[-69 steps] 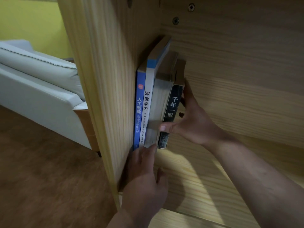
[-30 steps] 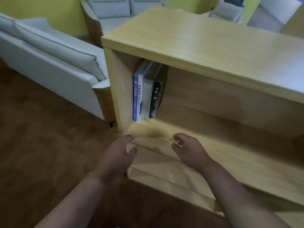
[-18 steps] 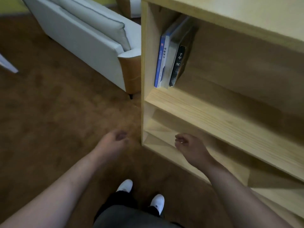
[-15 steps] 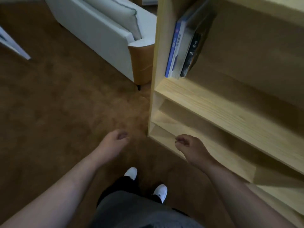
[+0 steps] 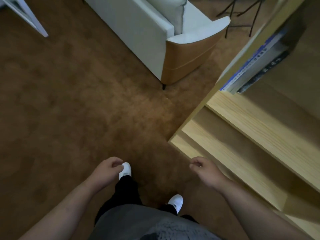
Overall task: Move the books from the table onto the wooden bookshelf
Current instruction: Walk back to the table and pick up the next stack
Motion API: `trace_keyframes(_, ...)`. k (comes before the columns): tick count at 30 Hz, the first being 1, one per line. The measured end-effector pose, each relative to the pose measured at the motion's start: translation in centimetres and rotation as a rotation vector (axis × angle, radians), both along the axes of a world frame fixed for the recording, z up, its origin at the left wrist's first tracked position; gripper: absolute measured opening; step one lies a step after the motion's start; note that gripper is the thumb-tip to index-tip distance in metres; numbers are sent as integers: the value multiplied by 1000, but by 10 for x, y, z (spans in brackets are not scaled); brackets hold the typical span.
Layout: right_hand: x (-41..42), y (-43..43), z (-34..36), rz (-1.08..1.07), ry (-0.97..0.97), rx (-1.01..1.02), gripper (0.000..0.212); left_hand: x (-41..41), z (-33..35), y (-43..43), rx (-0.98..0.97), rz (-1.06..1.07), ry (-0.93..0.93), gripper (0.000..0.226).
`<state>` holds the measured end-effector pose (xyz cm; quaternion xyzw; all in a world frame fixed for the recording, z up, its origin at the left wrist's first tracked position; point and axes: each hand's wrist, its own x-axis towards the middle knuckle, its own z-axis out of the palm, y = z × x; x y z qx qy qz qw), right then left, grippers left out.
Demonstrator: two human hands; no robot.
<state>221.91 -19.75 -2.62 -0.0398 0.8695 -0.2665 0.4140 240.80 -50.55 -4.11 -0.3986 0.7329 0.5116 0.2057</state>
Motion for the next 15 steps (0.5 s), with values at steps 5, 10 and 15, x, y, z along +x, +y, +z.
trace_keyframes(5,-1,-77,-3,-82,-22,20,26,-10,-2,-88,-11,-95,-25,31)
trace_keyframes(10,-9,-150,-4,-99,-33,18,31,-28,1,-160,-21,-152,-49,36)
trace_keyframes(15,-18,-190,-7,-126,-26,34,34,-43,-3,-208,3,-140,-104,36)
